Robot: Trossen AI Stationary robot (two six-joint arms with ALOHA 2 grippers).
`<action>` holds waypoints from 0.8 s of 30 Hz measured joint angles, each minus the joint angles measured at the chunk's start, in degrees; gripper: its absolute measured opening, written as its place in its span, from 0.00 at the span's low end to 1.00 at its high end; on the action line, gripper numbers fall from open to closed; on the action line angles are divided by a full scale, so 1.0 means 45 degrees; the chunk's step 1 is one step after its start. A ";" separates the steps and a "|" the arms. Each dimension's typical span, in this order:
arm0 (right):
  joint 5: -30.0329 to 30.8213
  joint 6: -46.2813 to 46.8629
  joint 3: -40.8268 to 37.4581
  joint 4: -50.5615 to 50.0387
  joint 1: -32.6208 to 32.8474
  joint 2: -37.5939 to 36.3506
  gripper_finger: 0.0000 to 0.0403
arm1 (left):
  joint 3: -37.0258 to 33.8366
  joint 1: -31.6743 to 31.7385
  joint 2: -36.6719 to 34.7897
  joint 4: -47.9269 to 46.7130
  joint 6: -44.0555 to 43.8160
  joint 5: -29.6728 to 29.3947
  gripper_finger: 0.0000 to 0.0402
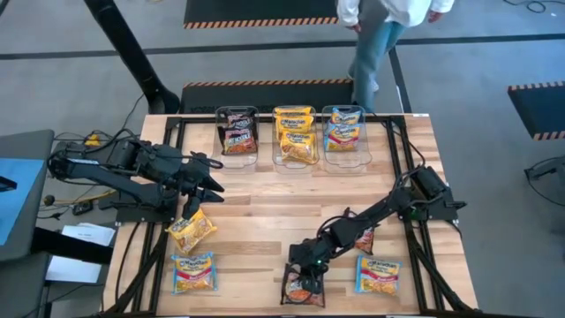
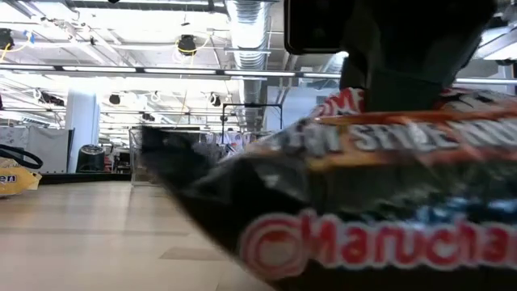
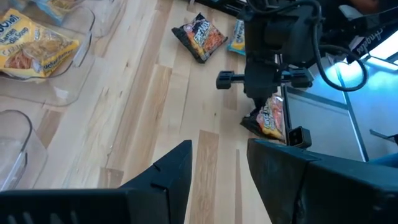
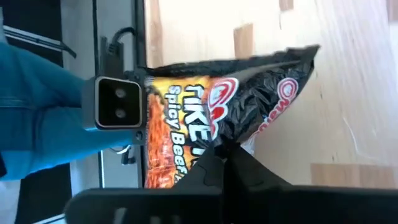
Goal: Sort Maruchan noodles
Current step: Put the black noodle pack into the left transparent bin
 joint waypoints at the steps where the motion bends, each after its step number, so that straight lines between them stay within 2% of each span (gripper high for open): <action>1: -0.0010 -0.0056 0.0098 -0.0098 -0.0031 0.0000 0.03 | 0.0000 0.0000 0.0000 -0.0004 0.0000 0.0000 0.35; 13: 0.0033 -0.1846 0.1817 -0.3171 -0.0690 0.0005 0.01 | 0.0000 0.0000 0.0000 -0.0085 -0.1297 -0.0455 0.35; 20: 0.0050 -0.3114 0.2957 -0.4749 -0.1443 0.0010 0.01 | 0.0000 -0.0005 0.0000 -0.0170 -0.1078 -0.0139 0.36; 24: 0.0092 -0.3744 0.3598 -0.5152 -0.1846 0.0010 0.01 | 0.0000 -0.0004 0.0000 -0.0170 -0.1043 -0.0491 0.40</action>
